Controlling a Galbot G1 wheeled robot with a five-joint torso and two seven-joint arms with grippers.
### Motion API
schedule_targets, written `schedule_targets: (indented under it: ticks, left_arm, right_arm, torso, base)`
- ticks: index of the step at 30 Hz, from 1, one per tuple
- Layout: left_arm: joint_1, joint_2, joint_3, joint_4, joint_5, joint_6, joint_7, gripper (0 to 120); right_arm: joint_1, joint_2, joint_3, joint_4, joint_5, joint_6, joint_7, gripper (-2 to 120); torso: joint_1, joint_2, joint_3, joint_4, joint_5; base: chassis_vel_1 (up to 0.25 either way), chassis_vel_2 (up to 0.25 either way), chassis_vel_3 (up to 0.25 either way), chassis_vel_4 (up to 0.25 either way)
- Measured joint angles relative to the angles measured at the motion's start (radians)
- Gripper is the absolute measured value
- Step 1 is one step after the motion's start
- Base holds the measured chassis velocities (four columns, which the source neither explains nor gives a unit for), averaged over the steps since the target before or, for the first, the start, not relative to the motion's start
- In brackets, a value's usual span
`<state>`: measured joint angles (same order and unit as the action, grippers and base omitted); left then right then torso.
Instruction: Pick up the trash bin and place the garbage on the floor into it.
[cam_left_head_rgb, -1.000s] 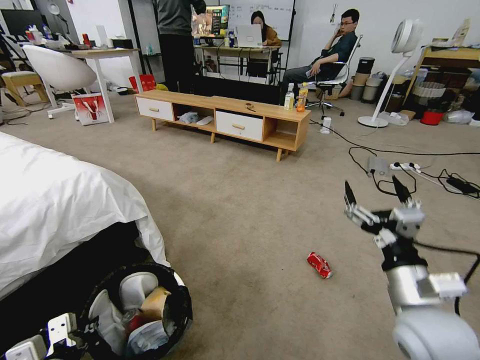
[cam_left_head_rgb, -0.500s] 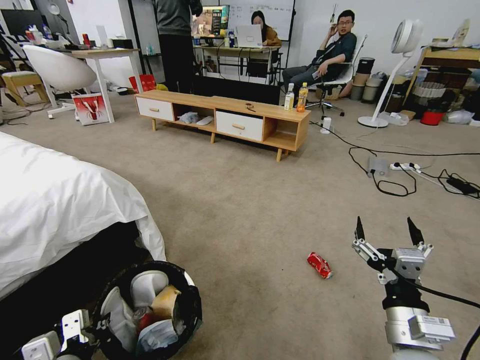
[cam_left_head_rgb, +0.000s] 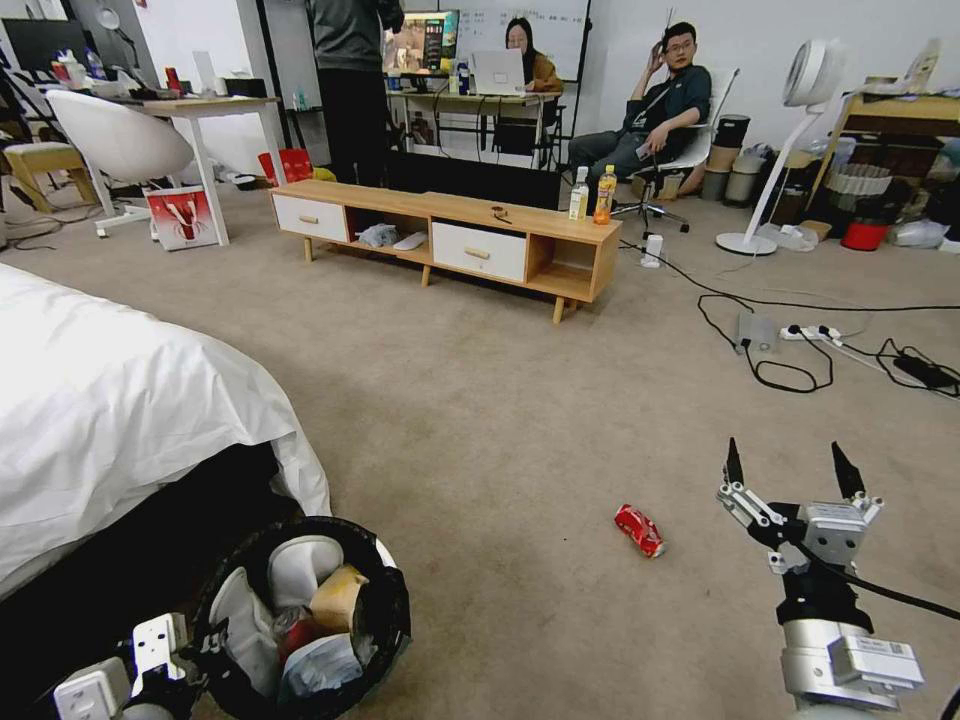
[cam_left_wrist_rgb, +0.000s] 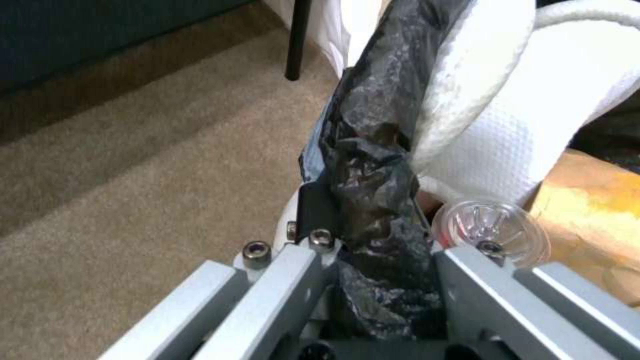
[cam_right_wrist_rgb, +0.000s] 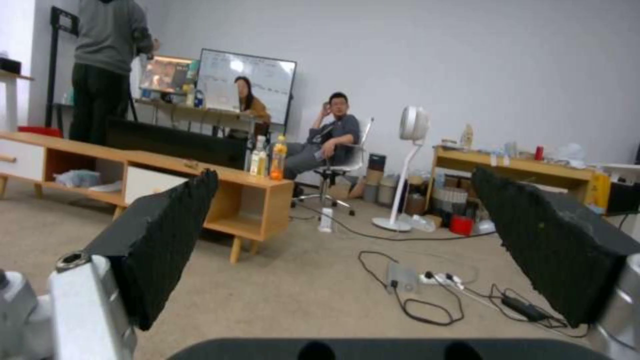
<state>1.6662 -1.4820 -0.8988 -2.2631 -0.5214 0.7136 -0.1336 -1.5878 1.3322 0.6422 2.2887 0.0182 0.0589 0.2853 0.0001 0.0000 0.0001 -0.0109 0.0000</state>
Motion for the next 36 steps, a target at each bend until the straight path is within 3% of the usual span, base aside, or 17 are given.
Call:
schedule_targets:
  ticks: [36]
  left_arm:
    - [-0.002, -0.004, -0.003, 0.001, -0.010, 0.000, -0.008, 3]
  right_arm:
    - [-0.004, 0.000, 0.006, -0.026, 0.013, 0.041, -0.019, 100]
  torso:
    - [0.000, 0.000, 0.000, 0.0002, 0.0000]
  base:
    - [-0.033, -0.028, -0.024, -0.029]
